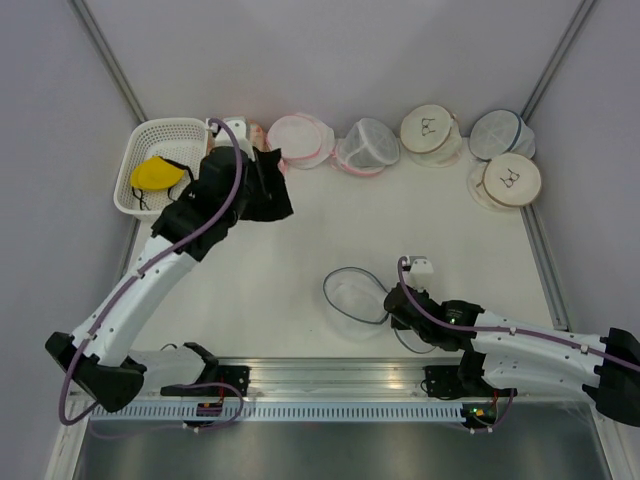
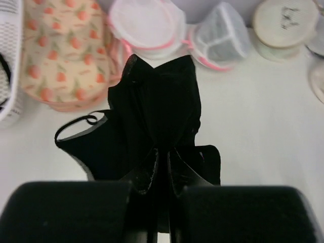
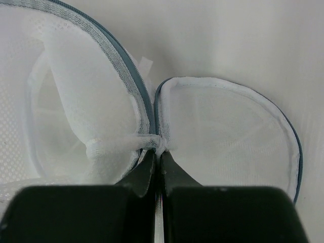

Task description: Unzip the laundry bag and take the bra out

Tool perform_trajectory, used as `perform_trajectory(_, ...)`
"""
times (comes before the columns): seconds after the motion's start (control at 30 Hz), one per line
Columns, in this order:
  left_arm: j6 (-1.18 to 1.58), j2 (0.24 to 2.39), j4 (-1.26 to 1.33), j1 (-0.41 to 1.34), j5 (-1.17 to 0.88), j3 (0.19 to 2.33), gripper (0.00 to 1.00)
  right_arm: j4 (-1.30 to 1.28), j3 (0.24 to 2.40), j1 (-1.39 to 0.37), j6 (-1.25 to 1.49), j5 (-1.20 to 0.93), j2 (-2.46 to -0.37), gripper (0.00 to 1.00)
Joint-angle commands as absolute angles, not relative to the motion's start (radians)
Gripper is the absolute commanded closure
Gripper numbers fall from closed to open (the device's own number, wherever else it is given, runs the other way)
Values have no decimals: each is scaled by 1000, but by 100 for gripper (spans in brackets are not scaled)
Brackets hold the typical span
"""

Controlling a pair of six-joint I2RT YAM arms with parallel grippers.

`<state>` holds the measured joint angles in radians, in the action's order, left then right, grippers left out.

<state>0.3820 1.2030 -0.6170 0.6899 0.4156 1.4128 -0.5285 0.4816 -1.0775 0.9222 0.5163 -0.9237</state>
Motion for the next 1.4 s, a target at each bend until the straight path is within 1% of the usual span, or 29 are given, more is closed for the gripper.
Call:
perform_trajectory(0.0,244,1252,-494,515,370,1448,98,-499,469,-1078,914,500,-923,100)
perform_trajectory(0.07,223,1327,-462,407,347,1492,98,-491,468,-1077,907,488,-919,100)
perform_trajectory(0.17,209,1452,-437,316,322,1580,98,-486,463,-1077,900,474,-917,100)
perform_trajectory(0.27,193,1610,-433,206,284,1720,98,-469,453,-1077,890,454,-920,100)
perform_trajectory(0.37,172,1782,-436,154,276,1827,98,-443,442,-1078,879,428,-931,100)
perform_trajectory(0.57,190,2095,-459,57,308,2161,98,-417,449,-1078,864,397,-982,99)
perform_trajectory(0.63,213,2146,-465,22,307,2221,98,-397,453,-1077,854,393,-1005,100)
perform_trajectory(0.67,244,2184,-465,-32,292,2258,98,-391,456,-1078,851,385,-1015,100)
perform_trajectory(0.87,313,2252,-454,-190,301,2255,98,-312,480,-1077,808,338,-1159,100)
perform_trajectory(1.0,330,2281,-459,-233,293,2233,98,-244,532,-1077,781,298,-1306,100)
perform_trajectory(1.07,328,2301,-459,-244,270,2233,98,-220,554,-1077,772,275,-1345,99)
perform_trajectory(1.1,325,2306,-462,-244,262,2232,93,-212,569,-1077,772,270,-1368,100)
perform_trajectory(1.13,322,2310,-463,-244,261,2229,81,-201,572,-1077,772,261,-1374,100)
perform_trajectory(1.17,327,2309,-466,-245,250,2215,44,-192,575,-1075,772,259,-1373,100)
perform_trajectory(1.23,339,2296,-471,-245,229,2197,12,-176,574,-1077,772,261,-1364,100)
perform_trajectory(1.27,353,2286,-472,-245,206,2174,1,-172,572,-1077,770,264,-1359,100)
perform_trajectory(1.37,389,2226,-472,-238,173,2094,0,-190,580,-1077,756,276,-1348,99)
